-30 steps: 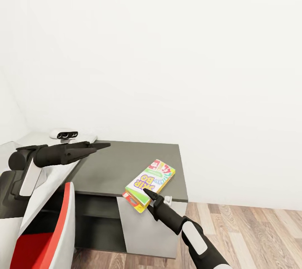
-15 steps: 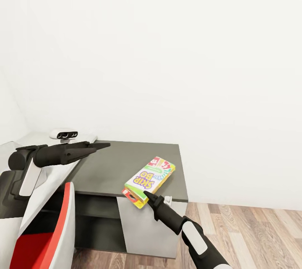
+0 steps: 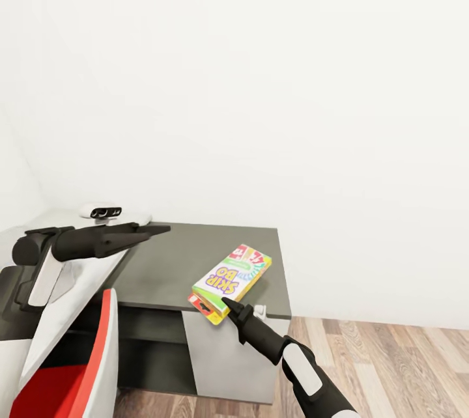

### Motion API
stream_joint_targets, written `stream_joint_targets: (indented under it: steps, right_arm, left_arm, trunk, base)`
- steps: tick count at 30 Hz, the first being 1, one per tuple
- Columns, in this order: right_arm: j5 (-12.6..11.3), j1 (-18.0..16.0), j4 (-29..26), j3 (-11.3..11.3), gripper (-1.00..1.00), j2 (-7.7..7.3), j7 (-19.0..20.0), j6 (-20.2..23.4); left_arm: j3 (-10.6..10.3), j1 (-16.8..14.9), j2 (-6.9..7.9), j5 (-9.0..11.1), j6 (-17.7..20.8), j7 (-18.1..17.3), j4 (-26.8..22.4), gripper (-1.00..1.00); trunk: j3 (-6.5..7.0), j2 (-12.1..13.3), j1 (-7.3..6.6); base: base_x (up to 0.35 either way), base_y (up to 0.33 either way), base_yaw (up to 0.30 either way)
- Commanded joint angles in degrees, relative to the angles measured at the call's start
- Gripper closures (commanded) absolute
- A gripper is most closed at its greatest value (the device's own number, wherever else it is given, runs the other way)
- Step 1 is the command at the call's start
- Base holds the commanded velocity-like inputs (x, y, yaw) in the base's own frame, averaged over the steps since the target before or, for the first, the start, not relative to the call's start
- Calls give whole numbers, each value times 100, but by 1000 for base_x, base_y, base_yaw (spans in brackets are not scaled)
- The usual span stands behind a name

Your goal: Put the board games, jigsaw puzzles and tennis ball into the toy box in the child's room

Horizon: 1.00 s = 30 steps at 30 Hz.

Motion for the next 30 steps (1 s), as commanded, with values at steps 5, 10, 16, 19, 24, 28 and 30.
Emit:
stream_joint_targets:
  steps: [5, 10, 16, 19, 24, 28, 30]
  right_arm:
    - [-32, -3, -40, -35, 100, 0, -96, 127]
    - [5, -3, -377, 18, 100, 0, -114, 253]
    - [55, 51, -1063, 40, 100, 0, -181, 850]
    - [53, 60, -1189, 43, 100, 0, -307, 1013]
    - [50, 67, -1238, 35, 100, 0, -317, 1313]
    - [45, 74, -1243, 36, 100, -43, -287, 1367]
    - [44, 75, -1244, 35, 100, -63, -283, 1367]
  left_arm:
    - [46, 356, 753, 20, 61, -29, 368, -100]
    - [129, 1049, 999, 7, 61, -206, 761, -100]
    - [334, 1195, 1053, 75, 61, -206, 670, -100]
    - [363, 1223, 1066, 89, 61, -206, 656, -100]
    - [372, 1249, 1057, 93, 61, -206, 603, -100]
    - [367, 1251, 1048, 94, 61, -206, 589, -100]
    - [366, 1252, 1041, 94, 61, -206, 584, -100]
  trunk:
    - [84, 199, -111]
    - [174, 400, -221]
    - [282, 640, -352]
    - [336, 761, -418]
    - [426, 961, -528]
    - [497, 1122, -616]
    - [533, 1202, -660]
  base:
    - [0, 0, 0]
    - [0, 0, 0]
    - [0, 0, 0]
    - [0, 0, 0]
    - [0, 0, 0]
    - [0, 0, 0]
    - [0, 0, 0]
